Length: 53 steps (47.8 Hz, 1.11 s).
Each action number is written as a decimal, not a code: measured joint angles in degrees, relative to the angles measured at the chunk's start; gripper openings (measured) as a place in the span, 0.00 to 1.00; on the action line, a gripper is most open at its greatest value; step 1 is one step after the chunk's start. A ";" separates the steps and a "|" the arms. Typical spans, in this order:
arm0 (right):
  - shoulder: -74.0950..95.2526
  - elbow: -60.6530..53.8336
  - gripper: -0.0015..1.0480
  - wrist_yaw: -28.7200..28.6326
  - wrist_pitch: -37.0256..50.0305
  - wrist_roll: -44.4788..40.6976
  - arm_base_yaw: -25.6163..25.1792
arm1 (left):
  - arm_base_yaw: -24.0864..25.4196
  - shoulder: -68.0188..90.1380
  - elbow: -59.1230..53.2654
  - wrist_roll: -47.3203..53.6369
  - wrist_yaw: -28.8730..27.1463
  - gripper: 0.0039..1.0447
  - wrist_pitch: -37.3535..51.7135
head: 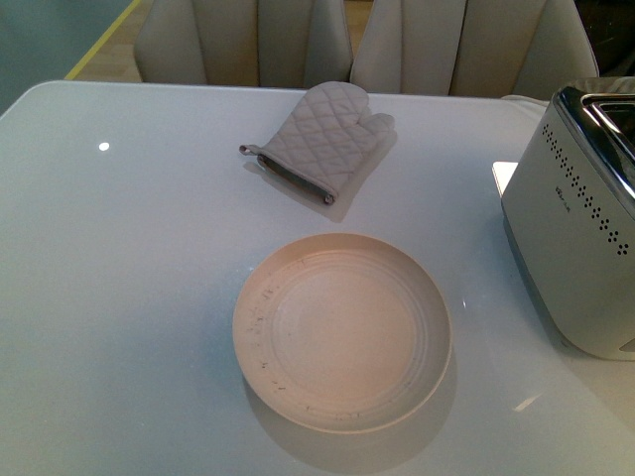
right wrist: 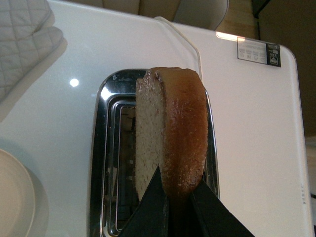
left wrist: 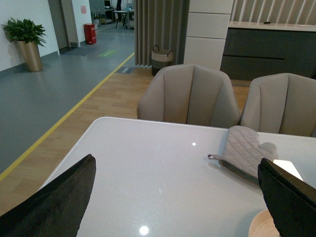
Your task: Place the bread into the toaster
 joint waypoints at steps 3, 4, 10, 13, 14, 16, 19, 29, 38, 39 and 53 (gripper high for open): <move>0.42 -0.39 0.03 0.04 0.22 0.09 0.04 | 0.00 0.00 0.00 0.02 0.00 0.94 0.00; 0.55 -0.50 0.03 0.20 0.42 0.11 0.09 | 0.00 0.00 0.00 0.02 0.00 0.94 0.00; 0.83 -0.66 0.03 0.42 0.74 0.11 0.24 | 0.00 0.00 0.00 0.00 0.00 0.94 0.00; 1.01 -0.68 0.03 0.42 0.74 0.13 0.28 | 0.00 0.00 0.00 0.00 0.00 0.94 0.00; 1.05 -0.70 0.03 0.42 0.74 0.13 0.28 | 0.00 0.00 0.00 0.00 0.00 0.94 0.00; 1.18 -0.70 0.03 0.46 0.74 0.13 0.28 | 0.00 0.00 0.00 0.02 0.00 0.94 0.00; 1.38 -0.74 0.03 0.50 0.72 0.11 0.28 | 0.00 0.00 0.00 0.00 0.00 0.94 0.00; 1.49 -1.05 0.03 -0.07 -0.94 0.11 0.17 | 0.00 0.00 0.00 0.02 0.00 0.94 0.00; 1.11 -2.47 0.03 -0.85 -2.29 -0.24 -0.33 | 0.00 0.00 0.00 0.00 0.00 0.94 0.00; 0.98 -2.73 0.03 -0.87 -2.43 -0.44 -0.42 | 0.00 0.00 0.00 0.00 0.00 0.94 0.00; 0.37 -4.15 0.03 0.00 -3.69 -4.70 -1.03 | 0.00 0.00 0.00 0.02 0.00 0.94 0.00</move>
